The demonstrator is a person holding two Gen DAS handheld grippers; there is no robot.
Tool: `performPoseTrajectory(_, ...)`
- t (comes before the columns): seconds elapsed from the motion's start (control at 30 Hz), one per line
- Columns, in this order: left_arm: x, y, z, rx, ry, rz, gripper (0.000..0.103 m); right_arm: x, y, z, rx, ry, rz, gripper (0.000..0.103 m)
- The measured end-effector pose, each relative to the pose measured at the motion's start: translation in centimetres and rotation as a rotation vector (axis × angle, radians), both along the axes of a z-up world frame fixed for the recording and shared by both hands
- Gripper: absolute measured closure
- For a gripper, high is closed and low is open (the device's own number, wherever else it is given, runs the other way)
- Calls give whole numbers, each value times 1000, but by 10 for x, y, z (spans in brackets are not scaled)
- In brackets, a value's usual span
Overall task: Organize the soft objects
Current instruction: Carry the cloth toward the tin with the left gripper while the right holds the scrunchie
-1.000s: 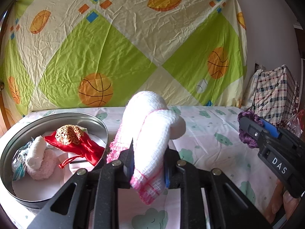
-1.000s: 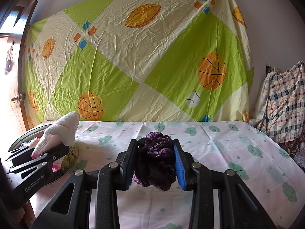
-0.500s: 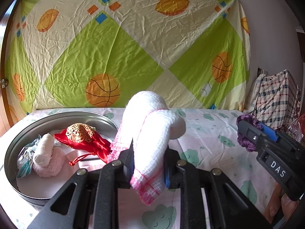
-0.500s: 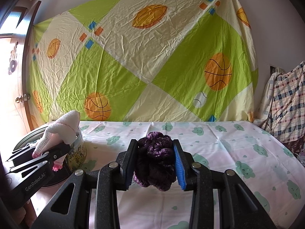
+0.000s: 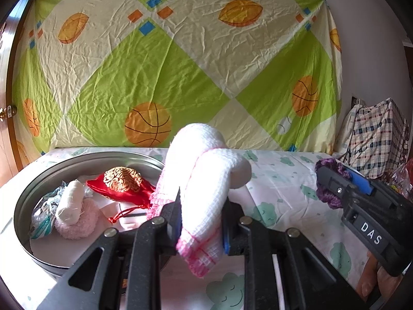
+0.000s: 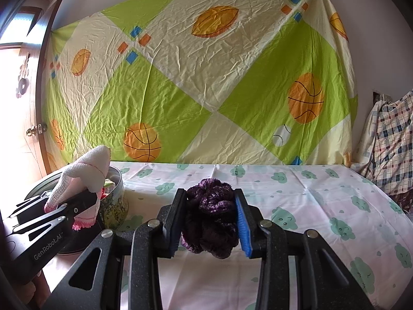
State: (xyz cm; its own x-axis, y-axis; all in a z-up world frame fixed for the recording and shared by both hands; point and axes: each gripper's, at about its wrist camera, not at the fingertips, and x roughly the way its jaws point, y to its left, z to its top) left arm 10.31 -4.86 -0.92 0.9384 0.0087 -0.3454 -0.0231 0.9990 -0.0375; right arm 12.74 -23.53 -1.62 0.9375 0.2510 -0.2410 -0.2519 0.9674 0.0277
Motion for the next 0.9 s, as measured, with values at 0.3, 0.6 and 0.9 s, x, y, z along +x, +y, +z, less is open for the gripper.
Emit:
performPoseTrajectory(0.3, -7, 6, 2, -5, -17, 2, 83, -2, 10, 0, -2, 1, 16, 64)
performPoseTrajectory(0.6, -12, 11, 2, 13, -28, 11, 83, -4, 20, -1, -8, -2, 30, 64)
performPoseTrajectory(0.9, -16, 18, 3, 26, -41, 28, 83, -6, 30, -1, -5, 0, 54, 64)
